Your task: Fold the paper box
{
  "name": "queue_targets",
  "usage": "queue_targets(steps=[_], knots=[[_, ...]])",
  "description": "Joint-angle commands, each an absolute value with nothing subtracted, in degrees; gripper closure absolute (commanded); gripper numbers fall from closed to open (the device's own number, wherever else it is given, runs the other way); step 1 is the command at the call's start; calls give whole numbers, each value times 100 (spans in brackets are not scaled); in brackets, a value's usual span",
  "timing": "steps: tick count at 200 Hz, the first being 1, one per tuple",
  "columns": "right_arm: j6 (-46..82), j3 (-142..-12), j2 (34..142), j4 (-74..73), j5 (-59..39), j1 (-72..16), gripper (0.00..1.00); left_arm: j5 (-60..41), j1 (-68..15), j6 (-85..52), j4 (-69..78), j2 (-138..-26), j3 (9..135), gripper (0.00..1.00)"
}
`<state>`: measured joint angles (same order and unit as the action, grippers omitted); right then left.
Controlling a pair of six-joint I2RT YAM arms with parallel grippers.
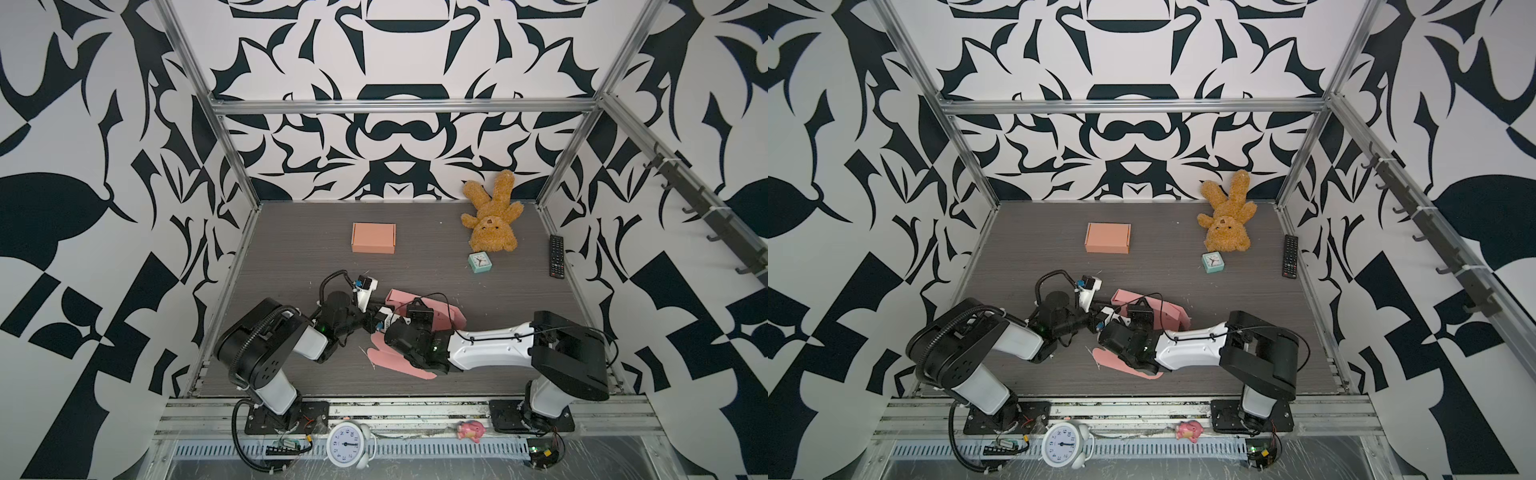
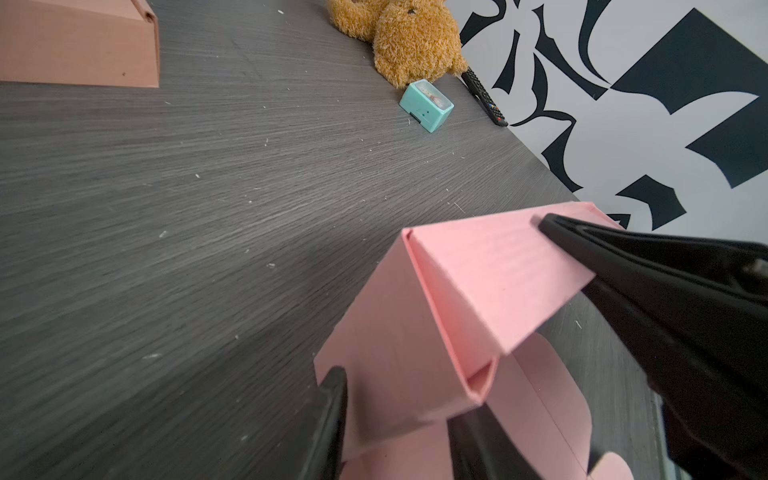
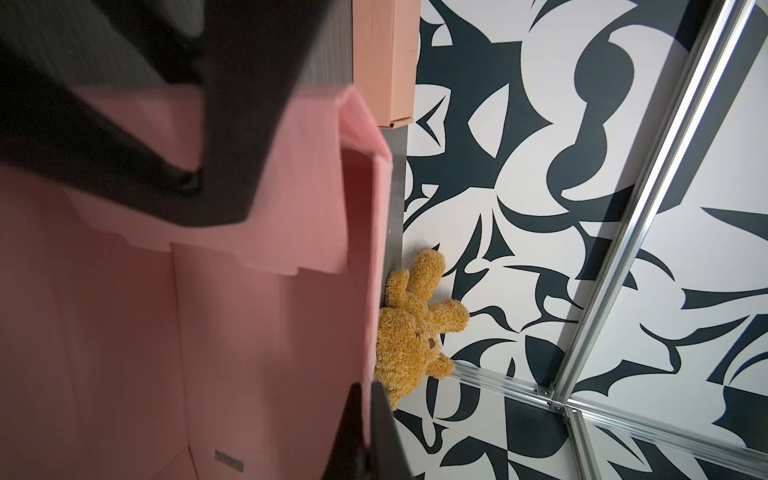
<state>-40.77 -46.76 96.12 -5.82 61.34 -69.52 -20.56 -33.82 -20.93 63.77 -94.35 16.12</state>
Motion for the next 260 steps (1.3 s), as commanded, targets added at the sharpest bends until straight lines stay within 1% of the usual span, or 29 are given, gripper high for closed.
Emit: queue_targets(steps=[1, 29, 79, 135, 169, 224, 260], knots=[[-3966, -4764, 9686, -391, 5876, -7027, 100, -1639, -3474, -1967, 6943, -9522, 1463, 60], [-3964, -4764, 9659, -404, 5869, -7036, 100, -1380, -3604, -1879, 6941, -9476, 1455, 63], [-3964, -4782, 9662, -387, 5818, -7093, 100, -922, -3806, -1669, 6838, -9345, 1459, 62], [-3933, -4799, 9669, -378, 5810, -7140, 100, -738, -3937, -1512, 6627, -9294, 1652, 63], [-3833, -4799, 9590, -326, 5718, -7142, 100, -734, -3979, -1525, 6635, -9347, 1655, 66], [-3487, -4725, 9209, -113, 5402, -7146, 97, -777, -4008, -1655, 7245, -9703, 1565, 66], [-3465, -4733, 9249, -106, 5355, -7146, 96, -784, -4012, -1742, 7693, -9943, 1445, 65]])
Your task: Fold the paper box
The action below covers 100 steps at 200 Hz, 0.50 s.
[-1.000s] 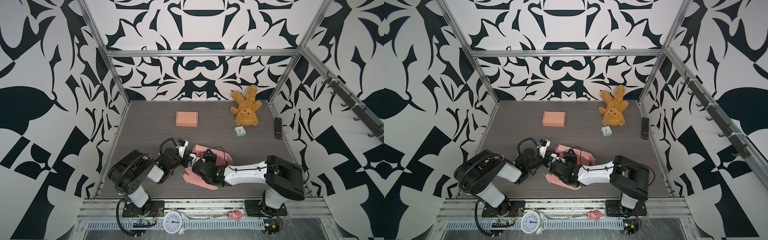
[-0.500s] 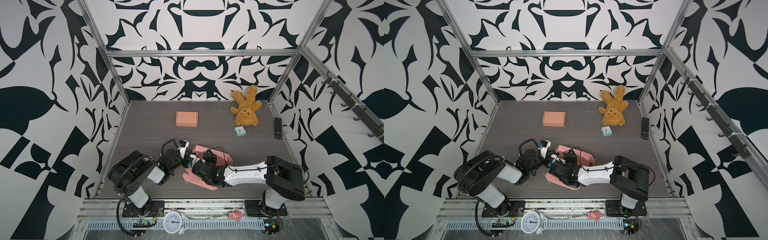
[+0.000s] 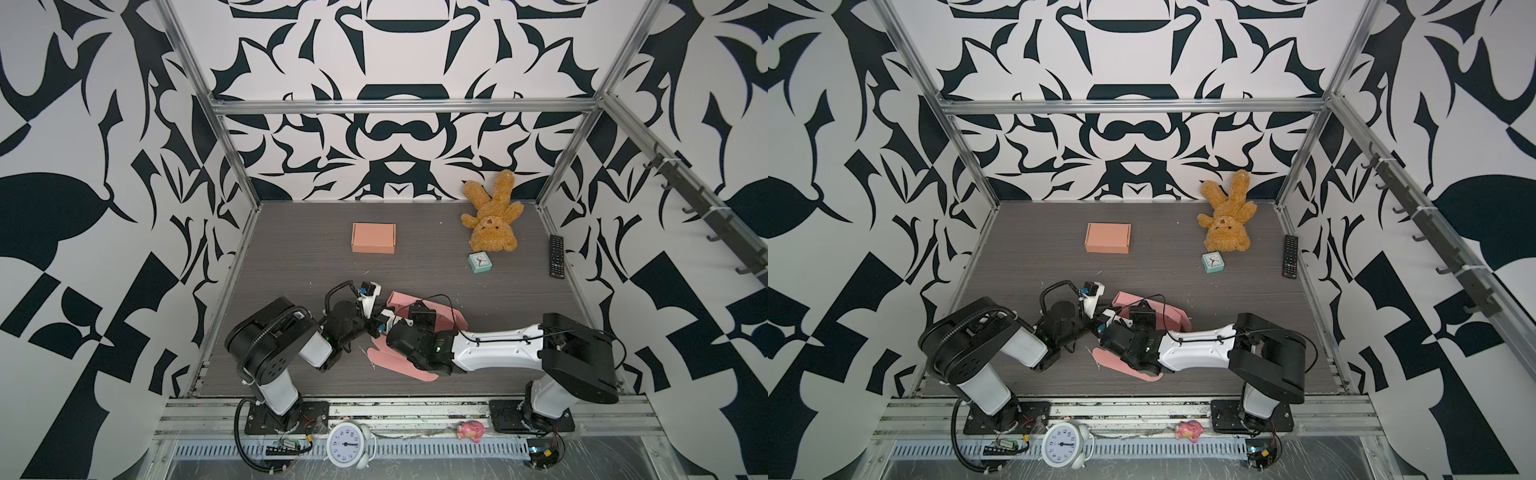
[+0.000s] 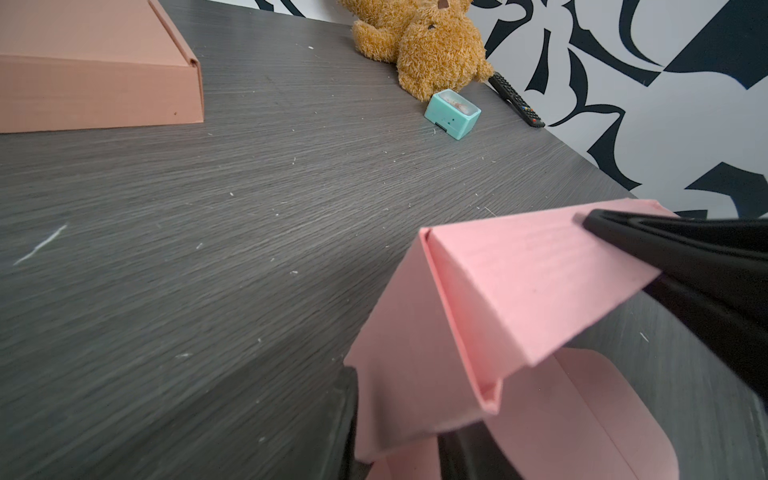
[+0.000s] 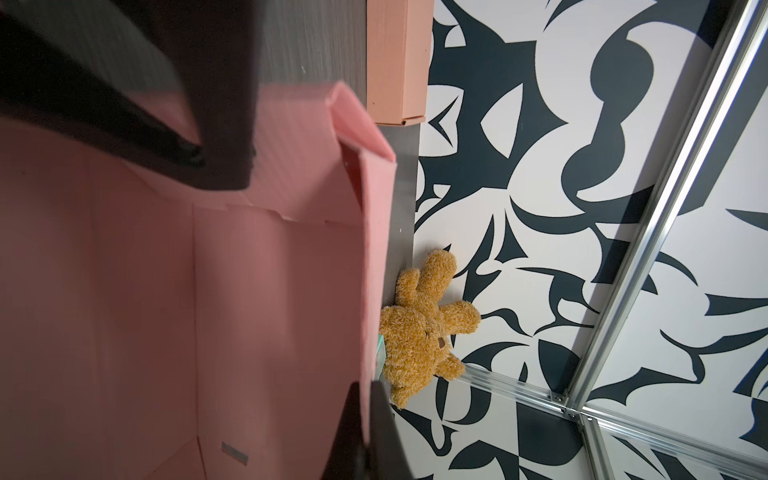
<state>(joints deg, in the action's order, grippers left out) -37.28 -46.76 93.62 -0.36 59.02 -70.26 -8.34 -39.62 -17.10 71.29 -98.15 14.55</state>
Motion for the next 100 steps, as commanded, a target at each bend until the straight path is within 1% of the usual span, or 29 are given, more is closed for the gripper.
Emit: queue_targets(steps=[1, 38, 60, 79, 100], knots=[[-3464, -4735, 9248, -101, 5354, -7146, 96, -783, -4014, -1741, 7692, -9942, 1443, 65], [-3305, -4760, 9172, -8, 5304, -7147, 96, -581, -4008, -1678, 7647, -9900, 1390, 69], [-2920, -4788, 9002, 209, 5136, -7148, 94, -415, -4009, -1682, 7705, -9971, 1375, 71], [-2626, -4796, 8866, 443, 5006, -7146, 89, -331, -4017, -1667, 7743, -9980, 1354, 74], [-2398, -4927, 8907, 788, 4922, -7179, 80, -316, -4016, -1646, 7749, -9972, 1342, 78]])
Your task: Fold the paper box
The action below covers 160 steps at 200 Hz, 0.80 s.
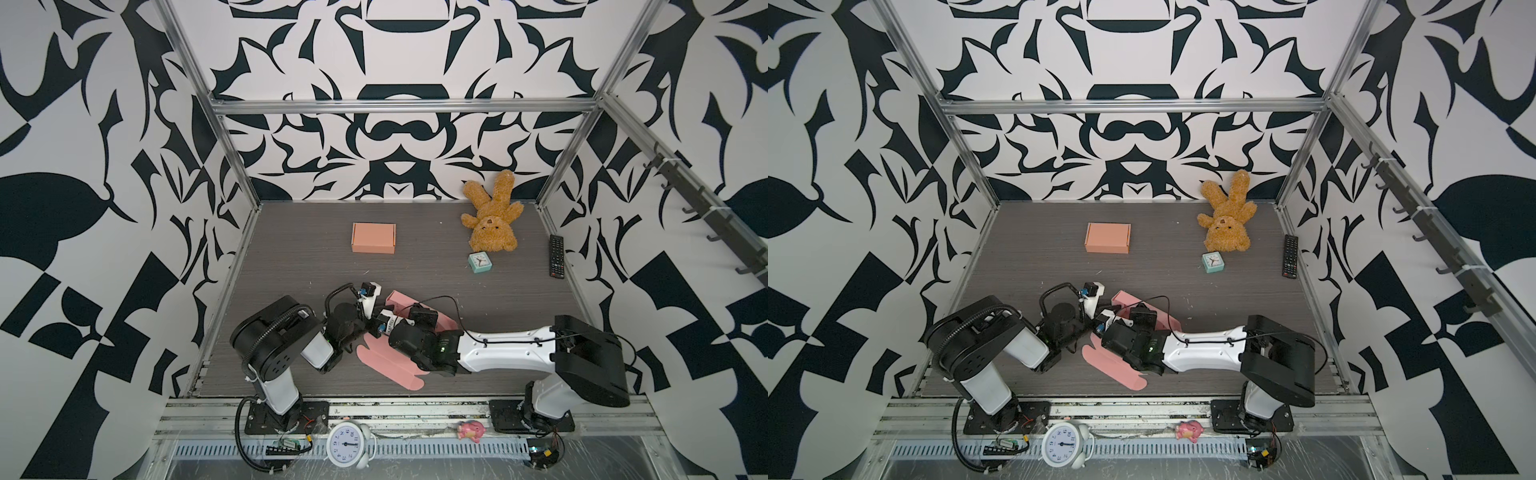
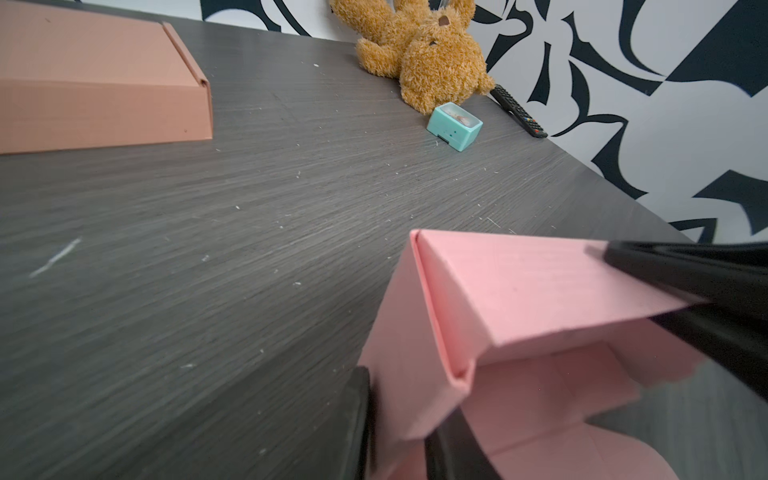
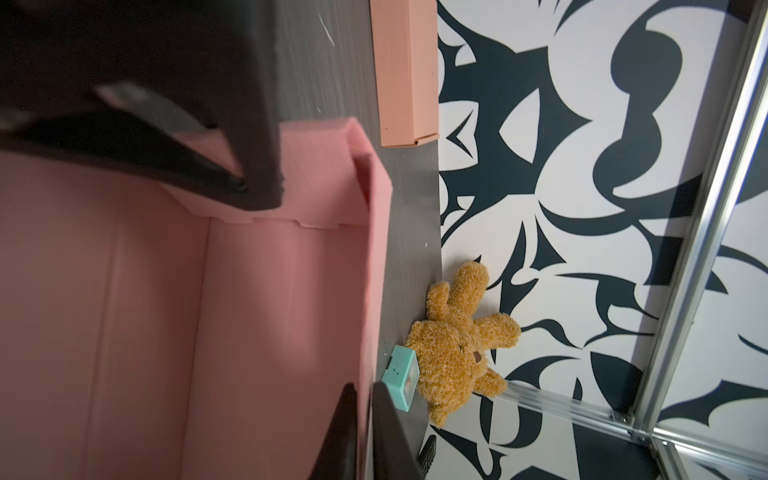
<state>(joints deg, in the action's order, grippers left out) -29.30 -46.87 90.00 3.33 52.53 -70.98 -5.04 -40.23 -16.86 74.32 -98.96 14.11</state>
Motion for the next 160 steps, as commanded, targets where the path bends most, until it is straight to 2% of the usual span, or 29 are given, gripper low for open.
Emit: queue_targets(steps=[1, 46, 111, 141, 160], knots=[[-2390, -4933, 8909, 794, 4922, -7180, 79, -316, -4017, -1649, 7750, -9974, 1339, 78], [-1899, -4918, 8662, 910, 4588, -7282, 56, -259, -4017, -1580, 7761, -9943, 1283, 79], [-622, -4882, 7188, 978, 3359, -7249, 27, -230, -4023, -1468, 7660, -9905, 1283, 79], [164, -5527, 7432, 1364, 2772, -6814, 26, -220, -4025, -1459, 7641, -9911, 1284, 79], [905, -5788, 7581, 1537, 2283, -6260, 30, -220, -4051, -1459, 7574, -9885, 1301, 79]])
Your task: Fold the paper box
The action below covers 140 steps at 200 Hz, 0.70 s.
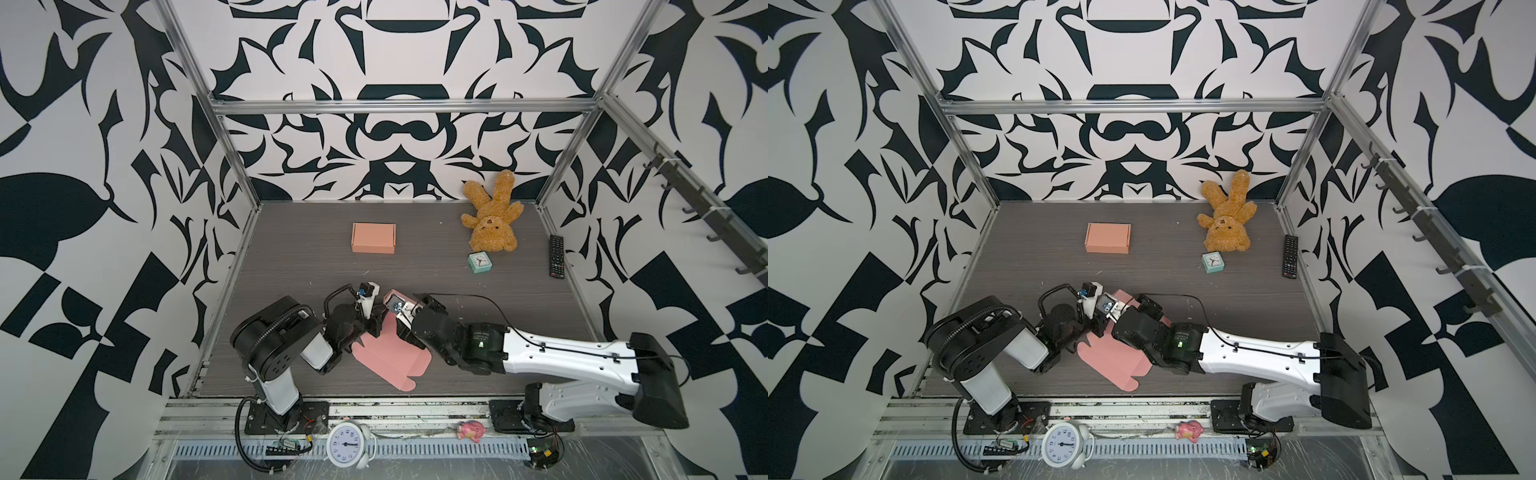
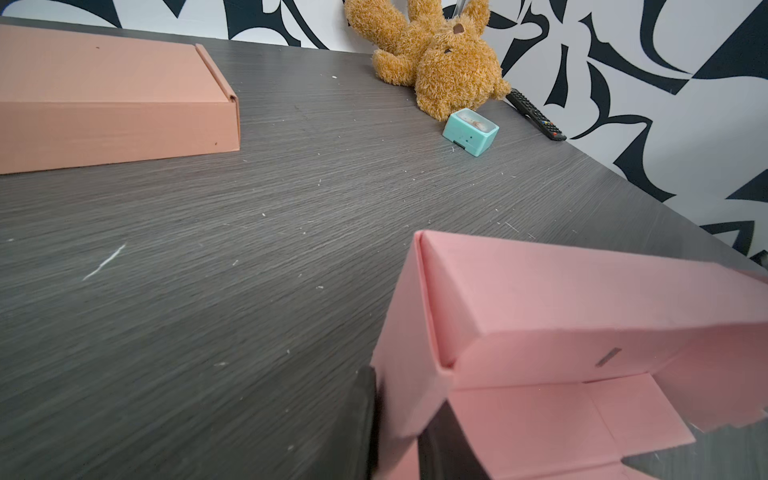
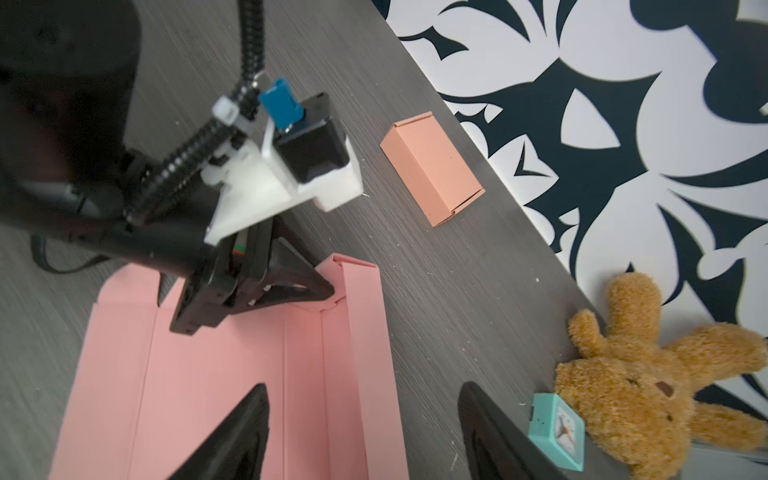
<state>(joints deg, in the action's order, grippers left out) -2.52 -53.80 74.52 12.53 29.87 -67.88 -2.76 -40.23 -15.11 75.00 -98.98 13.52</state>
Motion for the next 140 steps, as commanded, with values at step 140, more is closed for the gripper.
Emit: queue_targets(steps=[140], knots=[[2936, -5266, 8550, 175, -58, -4948, 36, -1, -4197, -1407, 7330, -9979, 1459, 79]])
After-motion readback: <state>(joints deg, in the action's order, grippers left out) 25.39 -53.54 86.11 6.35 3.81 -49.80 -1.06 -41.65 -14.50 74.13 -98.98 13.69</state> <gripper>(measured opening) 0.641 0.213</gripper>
